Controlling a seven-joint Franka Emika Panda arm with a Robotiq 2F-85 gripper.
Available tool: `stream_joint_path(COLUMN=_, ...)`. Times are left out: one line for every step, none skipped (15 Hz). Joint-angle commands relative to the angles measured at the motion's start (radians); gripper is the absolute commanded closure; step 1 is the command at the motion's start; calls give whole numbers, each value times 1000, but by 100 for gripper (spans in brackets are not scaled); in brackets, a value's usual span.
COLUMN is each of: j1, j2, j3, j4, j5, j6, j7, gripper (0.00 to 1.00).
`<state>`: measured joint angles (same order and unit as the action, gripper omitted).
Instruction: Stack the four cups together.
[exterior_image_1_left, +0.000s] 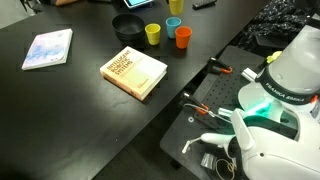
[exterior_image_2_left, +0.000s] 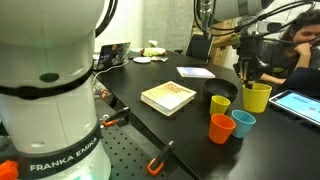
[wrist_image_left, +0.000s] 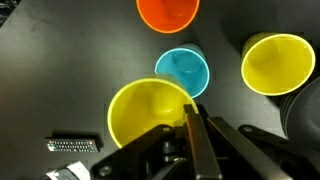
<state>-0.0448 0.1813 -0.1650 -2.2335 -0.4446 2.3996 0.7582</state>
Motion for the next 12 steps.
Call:
stream_joint_path(j1=-15, j2=21, j3=0, j4=-23, j5=53, j6=72, j7=-44, gripper=96)
stream_joint_path(j1=-14, j2=31, j3=0, j4=-27, j5=67, j6=82, j7=-49, gripper=96)
stream_joint_path(j1=-12, j2=41, j3=-2, j4=-29, j5=78, j6=91, j7=-53, gripper=96)
stream_joint_path(j1=-11, j2=48, j3=-2, j4=-33, j5=92, j6=100, j7=-61, gripper=96)
stream_joint_path(j1=-10, j2=55, j3=-3, j4=-35, j5=104, j6=109, j7=-67, gripper=96)
stream_joint_path(j1=-9, j2=60, j3=-4, j4=-36, j5=116, j6=121, j7=-75, gripper=96)
stream_joint_path(j1=-10, j2=66, j3=-4, j4=-39, j5=126, j6=142, j7=-89, gripper=96)
stream_joint_path(j1=-9, j2=74, j3=-5, j4=-37, j5=137, j6=152, j7=-98, gripper=96)
stream_joint_path(j1=-8, j2=78, j3=-7, j4=-39, j5=146, j6=167, j7=-107, gripper=96)
stream_joint_path(j1=-6, j2=83, j3=-8, j4=-40, j5=155, j6=178, j7=-117, gripper=96)
stream_joint_path(j1=-8, j2=87, j3=-6, j4=-42, j5=171, j6=189, j7=-132, gripper=96)
stream_joint_path(j1=-4, j2=90, j3=-9, j4=-40, j5=179, j6=187, j7=-129, gripper=70)
